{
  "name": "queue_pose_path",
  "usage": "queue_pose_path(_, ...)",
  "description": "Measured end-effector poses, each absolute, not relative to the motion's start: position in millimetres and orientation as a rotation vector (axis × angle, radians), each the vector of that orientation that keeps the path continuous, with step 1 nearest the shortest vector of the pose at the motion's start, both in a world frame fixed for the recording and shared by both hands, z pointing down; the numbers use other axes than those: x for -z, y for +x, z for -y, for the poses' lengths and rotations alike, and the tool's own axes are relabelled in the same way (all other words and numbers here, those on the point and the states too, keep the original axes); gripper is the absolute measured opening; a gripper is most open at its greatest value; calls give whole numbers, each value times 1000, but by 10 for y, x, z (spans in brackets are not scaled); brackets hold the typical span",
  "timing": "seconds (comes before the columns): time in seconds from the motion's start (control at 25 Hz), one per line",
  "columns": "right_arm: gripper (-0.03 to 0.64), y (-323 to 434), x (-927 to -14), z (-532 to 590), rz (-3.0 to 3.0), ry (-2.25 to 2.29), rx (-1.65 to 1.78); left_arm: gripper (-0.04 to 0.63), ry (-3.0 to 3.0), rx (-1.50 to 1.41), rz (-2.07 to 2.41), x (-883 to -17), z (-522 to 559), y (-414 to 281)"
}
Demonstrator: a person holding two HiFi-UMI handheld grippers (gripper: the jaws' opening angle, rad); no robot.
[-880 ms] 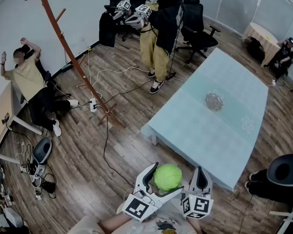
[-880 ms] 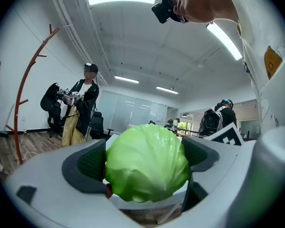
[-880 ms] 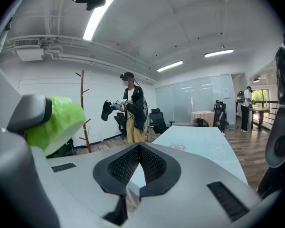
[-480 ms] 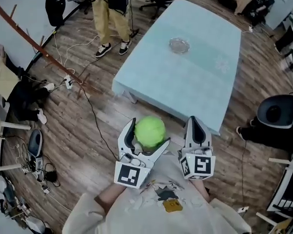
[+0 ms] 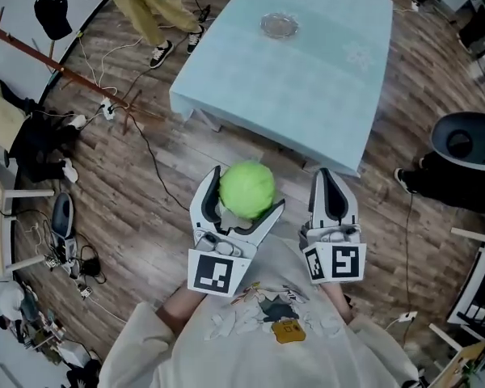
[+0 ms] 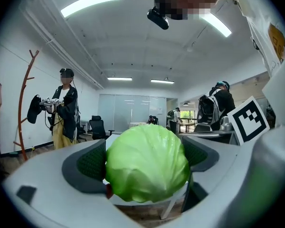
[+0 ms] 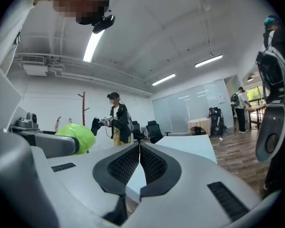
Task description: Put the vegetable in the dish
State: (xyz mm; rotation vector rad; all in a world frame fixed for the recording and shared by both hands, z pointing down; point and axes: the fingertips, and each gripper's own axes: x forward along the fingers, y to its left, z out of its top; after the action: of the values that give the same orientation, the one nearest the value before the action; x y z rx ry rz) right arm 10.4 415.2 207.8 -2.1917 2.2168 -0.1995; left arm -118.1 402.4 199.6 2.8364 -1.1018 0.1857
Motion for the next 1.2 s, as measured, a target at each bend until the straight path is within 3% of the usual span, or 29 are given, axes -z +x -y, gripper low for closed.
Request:
queue_pose_path(0.52, 23, 156, -2212, -4574, -2195, -2184, 258, 511, 2818, -232, 1182, -2002, -4360, -1235)
queue_pose_path(1.2, 23, -131, -2381, -3465, -2242, -2267, 263, 511, 2781, -154, 1124, -2216, -3269, -1407)
